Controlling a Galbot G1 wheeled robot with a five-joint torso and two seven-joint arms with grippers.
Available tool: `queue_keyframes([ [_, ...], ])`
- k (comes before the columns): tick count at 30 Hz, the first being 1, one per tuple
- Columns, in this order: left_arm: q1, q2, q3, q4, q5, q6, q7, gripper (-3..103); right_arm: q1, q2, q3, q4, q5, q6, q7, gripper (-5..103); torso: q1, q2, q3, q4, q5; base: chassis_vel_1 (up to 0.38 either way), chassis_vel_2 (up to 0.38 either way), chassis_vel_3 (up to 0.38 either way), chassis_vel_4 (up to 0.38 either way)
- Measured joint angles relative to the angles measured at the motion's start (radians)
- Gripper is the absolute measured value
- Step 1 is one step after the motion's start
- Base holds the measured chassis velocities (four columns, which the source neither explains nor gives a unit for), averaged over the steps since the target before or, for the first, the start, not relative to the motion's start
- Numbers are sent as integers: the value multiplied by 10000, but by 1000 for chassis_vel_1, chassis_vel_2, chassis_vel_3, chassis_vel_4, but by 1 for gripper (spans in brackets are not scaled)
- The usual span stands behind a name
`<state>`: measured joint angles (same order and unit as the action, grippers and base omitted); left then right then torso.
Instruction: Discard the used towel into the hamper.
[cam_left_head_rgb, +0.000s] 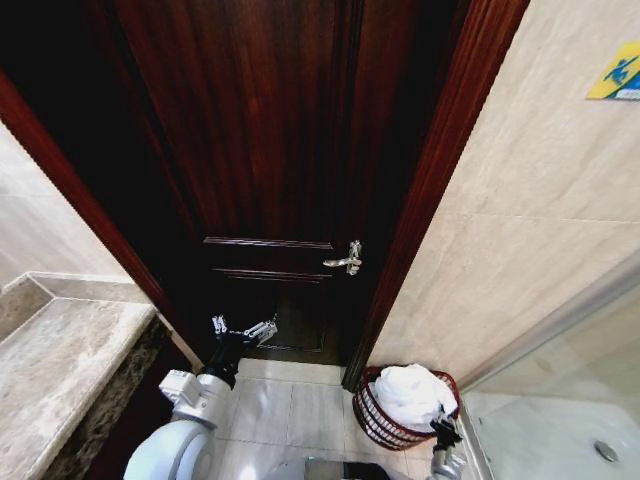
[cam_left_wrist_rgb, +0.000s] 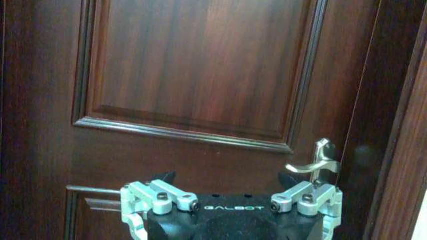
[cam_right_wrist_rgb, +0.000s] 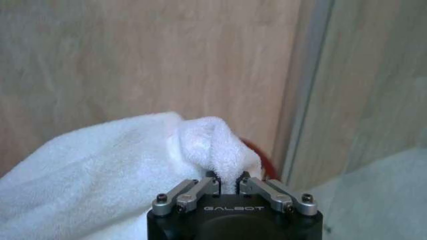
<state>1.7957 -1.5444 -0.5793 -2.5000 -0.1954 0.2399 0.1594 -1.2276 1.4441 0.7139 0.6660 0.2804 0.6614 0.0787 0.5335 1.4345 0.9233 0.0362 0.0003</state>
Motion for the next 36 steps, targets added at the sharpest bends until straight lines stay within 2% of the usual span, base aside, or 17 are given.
queue_keyframes([
  [6,0,0,0,0,0,0,0,100,1075,-632,-282,-1370,-206,-384,-680,12,0,0,0,3,0,0,0,0,0],
  [9,0,0,0,0,0,0,0,100,1911,-1182,-595,-2430,-104,-647,-1338,12,0,-1,0,3,-5,0,0,0,0],
  [11,0,0,0,0,0,0,0,100,2007,-1236,-668,-2523,-96,-725,-1417,12,1,0,0,3,-4,0,0,0,0],
  [12,0,0,0,0,0,0,0,100,2238,-1329,-827,-2739,-105,-995,-1555,12,1,0,0,3,-3,0,0,0,0],
  [16,0,0,0,0,0,0,0,100,2567,-1386,-930,-3154,-263,-1425,-1816,12,0,0,0,3,-3,0,0,0,0],
  [21,0,0,0,0,0,0,0,100,2696,-1402,-984,-3563,-753,-2054,-2632,12,0,0,0,1,-3,0,0,0,0],
  [25,0,0,0,0,0,0,0,100,2698,-1365,-1152,-3477,-883,-2016,-3075,12,0,0,0,0,-3,0,0,0,0],
  [27,0,0,0,0,0,0,0,100,2738,-1324,-1226,-3367,-1116,-2128,-3106,12,0,0,0,2,-3,0,0,0,0],
  [30,0,0,0,0,0,0,0,100,3248,-1389,-1185,-4121,-1718,-2386,-3115,12,0,0,0,4,-1,0,0,0,0],
  [32,0,0,0,0,0,0,0,100,3298,-1418,-1184,-4179,-1754,-2515,-3141,12,0,0,0,5,-3,0,0,0,0],
  [34,0,0,0,0,0,0,0,100,3582,-1541,-1205,-4517,-1895,-3030,-3230,12,0,0,0,3,-3,0,0,0,0],
  [36,0,0,0,0,0,0,0,100,3713,-1580,-1207,-4655,-1952,-3100,-3238,12,0,0,0,2,0,0,0,0,0],
])
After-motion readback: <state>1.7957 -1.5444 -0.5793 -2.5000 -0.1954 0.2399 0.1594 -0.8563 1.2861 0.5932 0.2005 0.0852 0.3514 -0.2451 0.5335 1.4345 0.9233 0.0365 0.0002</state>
